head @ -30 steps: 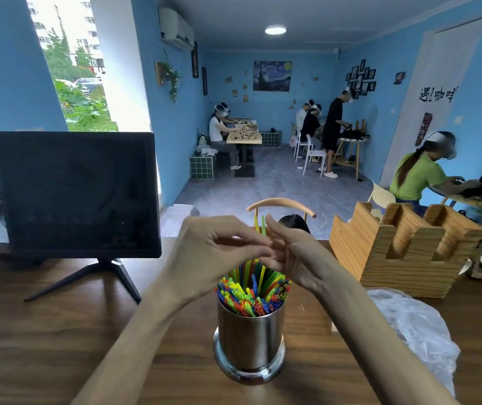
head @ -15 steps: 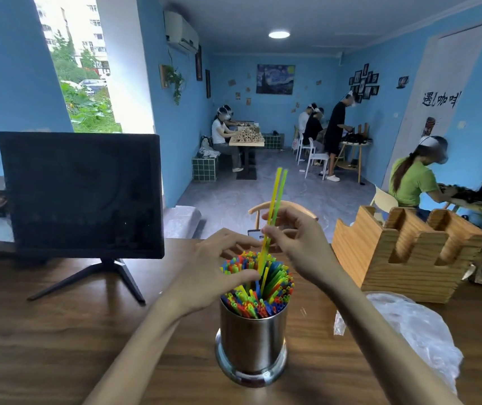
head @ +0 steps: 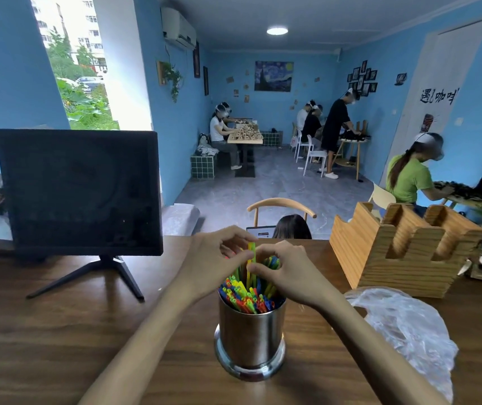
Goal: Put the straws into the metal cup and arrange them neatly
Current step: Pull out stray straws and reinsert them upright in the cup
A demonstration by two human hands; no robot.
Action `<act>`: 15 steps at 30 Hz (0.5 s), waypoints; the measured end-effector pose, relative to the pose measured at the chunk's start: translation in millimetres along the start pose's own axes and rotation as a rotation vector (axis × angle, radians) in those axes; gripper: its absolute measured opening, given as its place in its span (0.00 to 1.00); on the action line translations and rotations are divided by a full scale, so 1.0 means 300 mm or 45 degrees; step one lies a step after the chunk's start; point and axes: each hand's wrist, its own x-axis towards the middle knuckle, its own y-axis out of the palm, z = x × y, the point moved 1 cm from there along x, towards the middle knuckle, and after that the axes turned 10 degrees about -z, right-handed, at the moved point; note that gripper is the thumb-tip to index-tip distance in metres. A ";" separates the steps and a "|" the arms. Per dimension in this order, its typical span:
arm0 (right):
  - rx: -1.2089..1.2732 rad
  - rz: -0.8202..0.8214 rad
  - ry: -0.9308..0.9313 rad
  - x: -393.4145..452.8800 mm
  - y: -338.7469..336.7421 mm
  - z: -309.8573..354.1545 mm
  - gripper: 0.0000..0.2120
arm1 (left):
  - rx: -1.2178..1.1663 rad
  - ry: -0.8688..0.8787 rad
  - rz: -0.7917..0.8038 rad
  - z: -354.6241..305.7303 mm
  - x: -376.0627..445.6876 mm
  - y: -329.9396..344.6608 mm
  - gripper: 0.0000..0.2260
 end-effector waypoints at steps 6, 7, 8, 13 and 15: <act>0.098 0.003 0.070 -0.001 -0.004 -0.010 0.07 | 0.238 0.069 0.126 0.100 -0.024 0.005 0.03; 0.118 -0.003 0.076 -0.002 -0.005 -0.011 0.07 | 0.209 0.033 0.155 0.098 -0.026 -0.003 0.03; 0.147 -0.013 0.077 -0.003 -0.005 -0.010 0.09 | 0.157 -0.003 0.169 0.089 -0.029 -0.014 0.03; 0.262 -0.104 0.065 -0.013 -0.012 -0.009 0.06 | 0.009 -0.026 0.326 0.038 -0.052 -0.098 0.08; 0.310 -0.070 -0.016 -0.028 -0.021 -0.007 0.07 | 0.156 -0.014 0.514 0.045 -0.069 -0.119 0.13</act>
